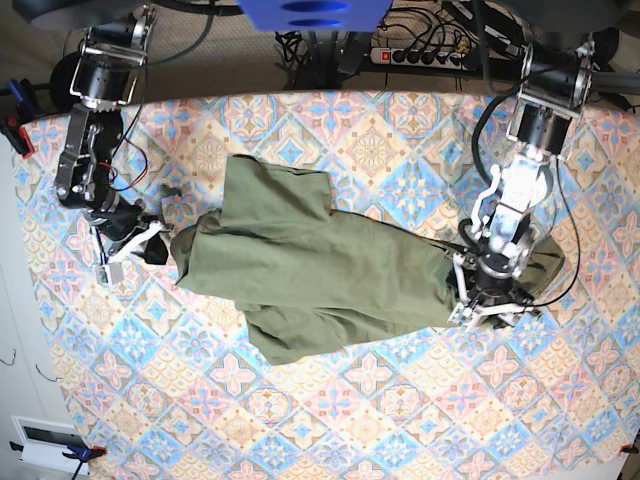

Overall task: Layout the t-shirt on the table in an organized manner, then fold the t-shirt properly
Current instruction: 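Pull the shirt ends apart with both grippers to straighten it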

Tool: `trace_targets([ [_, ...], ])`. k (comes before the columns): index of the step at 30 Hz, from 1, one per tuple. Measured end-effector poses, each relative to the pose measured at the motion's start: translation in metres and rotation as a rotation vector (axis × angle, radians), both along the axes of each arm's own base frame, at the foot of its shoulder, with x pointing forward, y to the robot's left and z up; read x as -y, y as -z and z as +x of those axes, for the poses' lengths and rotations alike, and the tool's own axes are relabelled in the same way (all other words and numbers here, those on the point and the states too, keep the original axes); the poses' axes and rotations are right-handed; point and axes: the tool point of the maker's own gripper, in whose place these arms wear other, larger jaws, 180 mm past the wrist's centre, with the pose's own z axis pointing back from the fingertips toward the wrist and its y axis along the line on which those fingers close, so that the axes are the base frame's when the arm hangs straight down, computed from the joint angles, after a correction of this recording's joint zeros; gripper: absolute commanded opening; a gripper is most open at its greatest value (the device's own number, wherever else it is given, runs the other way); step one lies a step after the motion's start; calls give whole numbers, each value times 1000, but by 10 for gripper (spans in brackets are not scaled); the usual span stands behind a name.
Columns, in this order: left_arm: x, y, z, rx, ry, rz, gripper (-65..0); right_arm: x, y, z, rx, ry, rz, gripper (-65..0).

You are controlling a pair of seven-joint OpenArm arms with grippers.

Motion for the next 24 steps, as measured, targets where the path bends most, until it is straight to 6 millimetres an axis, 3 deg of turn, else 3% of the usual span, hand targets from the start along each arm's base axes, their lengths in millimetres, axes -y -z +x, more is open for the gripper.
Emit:
trace_targets([
  [5, -28, -20, -33, 55, -68, -19, -262, -4, -5, 4, 17, -15, -3, -635],
  [9, -42, -38, -58, 80, -22, 56, -262, -3, -5, 3, 15, -16, -6, -635],
  [10, -45, -34, -70, 58, -4, 81, -262, -3, -3, 2, 9, -16, -8, -635],
  [13, -46, 2, -111, -76, 24, 103, -262, -3, -3, 1, 8, -16, -6, -635],
  [15, -42, 20, -124, -135, 48, 110, -262, -3, -5, 3, 14, -16, -5, -635],
  [20, -45, 51, -122, -204, 61, 144, -262, -5, -4, 3, 12, -21, -5, -635],
  [24, -19, 55, -110, -192, 91, 102, -262, -12, -3, 3, 11, -36, 2, -635],
])
